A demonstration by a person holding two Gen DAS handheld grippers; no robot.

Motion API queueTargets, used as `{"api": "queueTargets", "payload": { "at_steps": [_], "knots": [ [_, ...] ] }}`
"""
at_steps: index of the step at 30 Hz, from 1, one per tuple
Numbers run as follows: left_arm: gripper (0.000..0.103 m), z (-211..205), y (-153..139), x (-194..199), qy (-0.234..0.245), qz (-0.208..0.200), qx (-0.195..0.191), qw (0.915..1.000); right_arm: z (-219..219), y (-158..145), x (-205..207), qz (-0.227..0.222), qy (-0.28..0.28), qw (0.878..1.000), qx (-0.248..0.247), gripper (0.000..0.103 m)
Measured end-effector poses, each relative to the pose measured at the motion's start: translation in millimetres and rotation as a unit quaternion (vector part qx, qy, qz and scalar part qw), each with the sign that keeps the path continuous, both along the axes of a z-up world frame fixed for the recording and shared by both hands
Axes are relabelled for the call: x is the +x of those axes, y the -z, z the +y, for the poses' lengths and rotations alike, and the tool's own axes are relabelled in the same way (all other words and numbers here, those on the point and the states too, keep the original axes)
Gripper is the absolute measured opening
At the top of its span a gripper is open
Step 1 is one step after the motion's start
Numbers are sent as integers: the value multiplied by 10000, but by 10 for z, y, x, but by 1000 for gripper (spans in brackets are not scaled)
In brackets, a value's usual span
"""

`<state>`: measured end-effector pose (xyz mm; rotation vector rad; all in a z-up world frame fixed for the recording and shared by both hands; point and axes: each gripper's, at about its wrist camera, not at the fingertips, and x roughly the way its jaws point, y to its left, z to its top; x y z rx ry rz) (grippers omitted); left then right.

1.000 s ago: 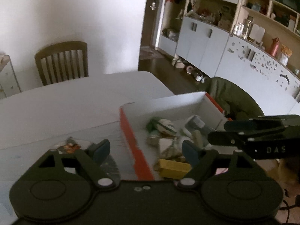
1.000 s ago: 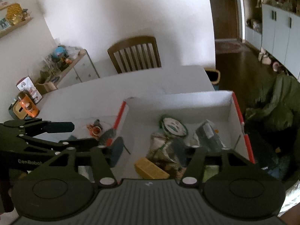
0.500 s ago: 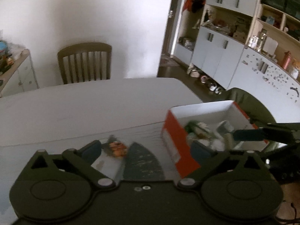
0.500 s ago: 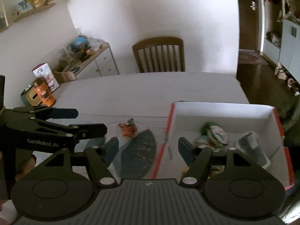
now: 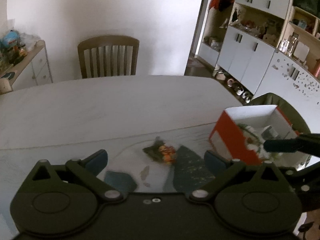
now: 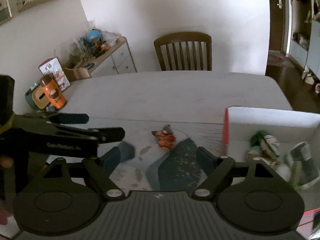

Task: Organize objects
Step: 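Withdraw both grippers from the box back toward the table mat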

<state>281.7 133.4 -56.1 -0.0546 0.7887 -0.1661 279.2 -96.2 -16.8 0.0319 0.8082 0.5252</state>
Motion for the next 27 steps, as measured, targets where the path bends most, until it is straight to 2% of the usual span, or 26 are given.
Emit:
{"api": "queueTargets", "payload": {
  "at_steps": [3,10,17,22,27],
  "knots": [
    [102,92,119,95,-35,100,27,9999,124,70,50,-60,63,9998,-195,83],
    [102,225,402,353,84,226,67,9997,299,333,229,209,91,9989,-399,83],
    [102,227,813,645,293,385,374,9981,430,582,447,328,72,9973,-653,83],
    [102,218,961,810,573,453,287,9969,516,772,638,386,12,9949,-934,83],
    [102,184,1097,980,823,544,402,9943,651,988,805,478,-59,9916,-1197,83]
  ]
}}
